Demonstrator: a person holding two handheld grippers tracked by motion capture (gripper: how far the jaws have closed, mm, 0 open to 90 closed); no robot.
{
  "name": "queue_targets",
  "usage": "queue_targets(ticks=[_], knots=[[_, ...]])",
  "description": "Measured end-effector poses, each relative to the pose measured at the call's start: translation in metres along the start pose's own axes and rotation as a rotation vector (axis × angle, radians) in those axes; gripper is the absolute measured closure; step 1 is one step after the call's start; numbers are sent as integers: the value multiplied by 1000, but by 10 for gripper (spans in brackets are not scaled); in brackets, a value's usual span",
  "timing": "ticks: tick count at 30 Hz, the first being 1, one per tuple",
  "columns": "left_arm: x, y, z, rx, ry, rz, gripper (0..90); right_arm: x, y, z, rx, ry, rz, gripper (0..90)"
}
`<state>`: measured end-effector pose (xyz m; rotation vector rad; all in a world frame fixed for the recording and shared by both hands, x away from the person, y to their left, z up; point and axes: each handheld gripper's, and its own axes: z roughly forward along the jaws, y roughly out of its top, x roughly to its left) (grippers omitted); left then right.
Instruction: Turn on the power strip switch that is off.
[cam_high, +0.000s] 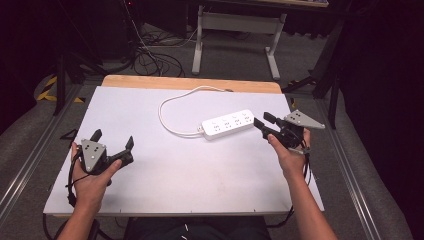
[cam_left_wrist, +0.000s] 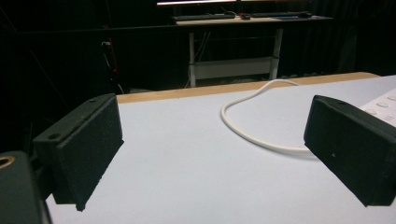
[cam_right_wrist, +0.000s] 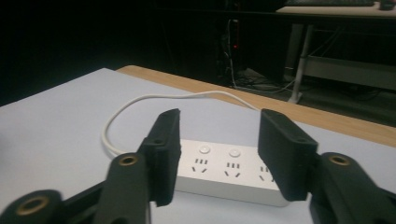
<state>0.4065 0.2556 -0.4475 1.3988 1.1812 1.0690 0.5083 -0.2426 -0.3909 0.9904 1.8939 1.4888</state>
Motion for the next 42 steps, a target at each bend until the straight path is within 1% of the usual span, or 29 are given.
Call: queue_targets(ticks=[3,4,5,6,7,8,9,11,12,13,14,16,19,22,25,29,36,42], knots=[[0,0,0,2,1,-1,51,-3,-3,-3,-7,-12,4,418],[0,0,0,1,1,-1,51,-3,-5,-4,-6,-13,7,380],[1,0,0,2,1,-2,51,-2,-7,-5,-7,-14,1,307],[1,0,0,2,2,-2,51,-2,-7,-5,-7,-14,1,307],[1,0,0,2,2,-2,51,-1,-10,-5,-13,-13,-18,220],[1,0,0,2,1,-2,51,-1,-10,-5,-13,-13,-18,220],[1,0,0,2,1,-2,51,0,-12,-5,-11,-13,-24,182],[1,0,0,2,2,-3,51,1,-14,-6,-25,-22,-45,94],[1,0,-1,5,2,-1,51,1,-14,-6,-32,-32,-45,64],[1,0,0,5,3,-1,51,1,-15,-7,-59,-36,-43,33],[1,0,-1,4,4,0,51,1,-15,-7,-59,-36,-43,33],[1,0,-1,5,4,-1,51,1,-16,-7,-78,-27,-39,33],[1,0,-1,4,4,-2,51,2,-19,-7,-99,-18,-44,32],[1,0,-1,5,2,-1,51,2,-20,-8,-100,-11,-40,31],[1,0,0,5,2,0,51,2,-22,-10,-106,-13,-57,29],[1,0,0,4,2,0,51,1,-23,-11,-113,-15,-45,29],[1,0,0,5,0,1,51,1,-24,-10,-108,-16,-50,29],[1,0,0,5,0,2,51,3,-24,-9,-106,-18,-66,29]])
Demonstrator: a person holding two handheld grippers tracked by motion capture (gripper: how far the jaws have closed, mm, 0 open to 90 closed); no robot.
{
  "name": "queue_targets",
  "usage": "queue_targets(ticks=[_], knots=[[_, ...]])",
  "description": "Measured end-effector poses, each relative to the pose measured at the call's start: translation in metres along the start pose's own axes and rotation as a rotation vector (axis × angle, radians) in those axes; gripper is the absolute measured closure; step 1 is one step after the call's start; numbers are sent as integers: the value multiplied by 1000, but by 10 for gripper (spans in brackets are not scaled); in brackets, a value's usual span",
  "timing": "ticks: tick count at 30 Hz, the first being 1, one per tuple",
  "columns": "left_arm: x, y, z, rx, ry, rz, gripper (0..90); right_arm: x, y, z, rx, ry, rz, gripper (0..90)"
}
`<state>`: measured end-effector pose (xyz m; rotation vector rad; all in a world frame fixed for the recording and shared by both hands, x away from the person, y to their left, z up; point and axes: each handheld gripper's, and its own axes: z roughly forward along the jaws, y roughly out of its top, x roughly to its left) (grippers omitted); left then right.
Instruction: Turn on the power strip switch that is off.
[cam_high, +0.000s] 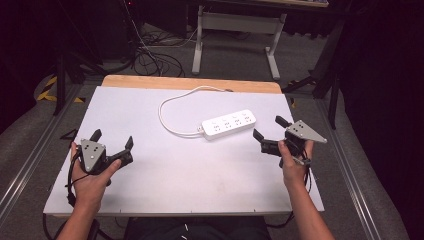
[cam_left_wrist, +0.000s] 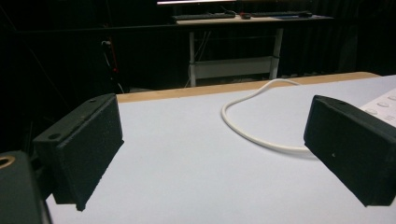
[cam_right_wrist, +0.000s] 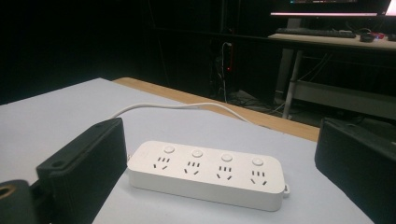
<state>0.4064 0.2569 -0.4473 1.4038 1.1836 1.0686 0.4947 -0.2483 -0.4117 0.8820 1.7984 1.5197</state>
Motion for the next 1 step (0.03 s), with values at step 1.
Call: queue_targets(ticks=[1], knots=[[0,0,0,0,0,0,51,0,0,0,-1,-1,1,29]])
